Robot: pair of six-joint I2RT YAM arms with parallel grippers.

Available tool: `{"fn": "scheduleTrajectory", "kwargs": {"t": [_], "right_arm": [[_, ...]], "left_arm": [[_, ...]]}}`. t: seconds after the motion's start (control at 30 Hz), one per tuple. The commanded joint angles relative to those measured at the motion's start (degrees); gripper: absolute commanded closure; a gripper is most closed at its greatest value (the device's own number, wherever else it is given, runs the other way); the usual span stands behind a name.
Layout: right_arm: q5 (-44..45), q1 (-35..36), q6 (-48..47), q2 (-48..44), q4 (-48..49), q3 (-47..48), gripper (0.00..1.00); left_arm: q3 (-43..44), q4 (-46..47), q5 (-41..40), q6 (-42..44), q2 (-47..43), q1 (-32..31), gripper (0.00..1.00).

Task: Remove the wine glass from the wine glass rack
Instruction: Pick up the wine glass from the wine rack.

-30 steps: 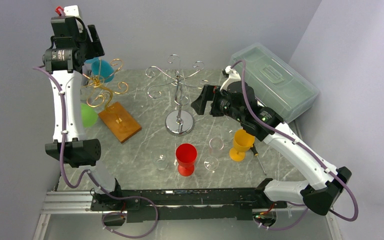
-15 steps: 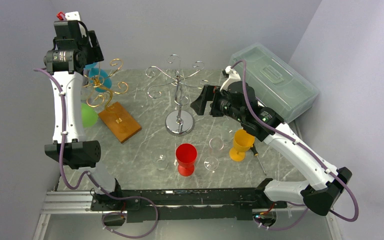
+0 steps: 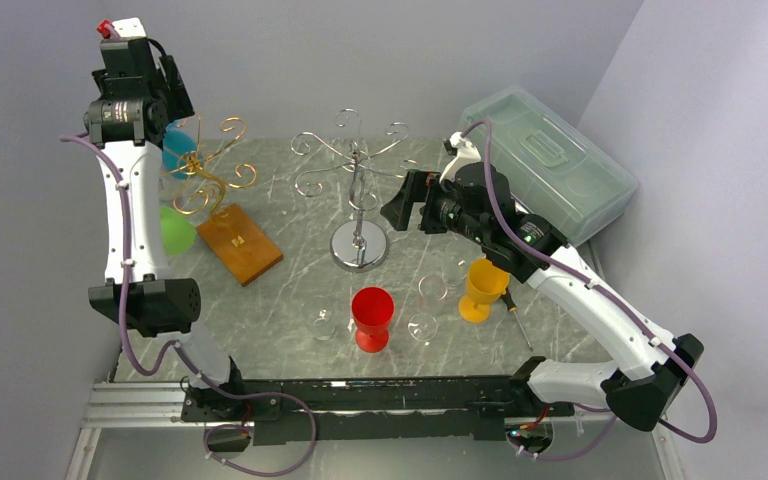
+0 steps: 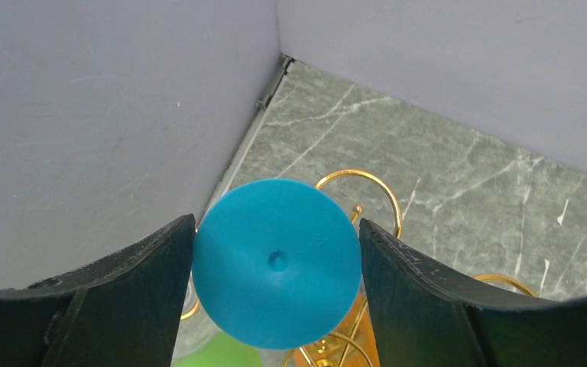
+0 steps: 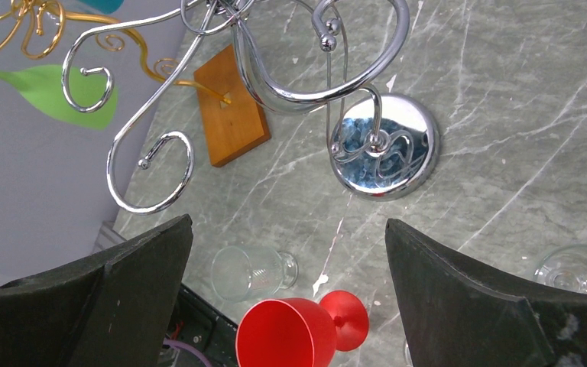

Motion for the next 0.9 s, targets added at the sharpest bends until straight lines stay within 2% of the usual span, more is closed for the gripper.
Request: {"fn": "scheduleTrajectory", "kwargs": {"t": [0.0,0.2,0.43,0.87], "right_arm": [[0.30,-0.16,-0.73,0.14,0.75,2.14,0.00],[1.34,-0.16,-1.18,0.05,-0.03,2.64,0.00],[2.06,-0.17,-1.66,-0.16,0.14,2.95,0.00],[4.41,-0.17,-3.01,-2.77,0.92,3.57,0.00]], "left_arm": [[2.64,6.14,-2.91,0.45,1.74,0.47,0.56],[3.32,11.19,-3.00,0.18,3.74,0.56,0.56],[6.14,15.72,1.48,0.00,5.96,0.57,0.57],[9.28,24.38,14.61,-6.13,5.83,-1.16,0.59]]}}
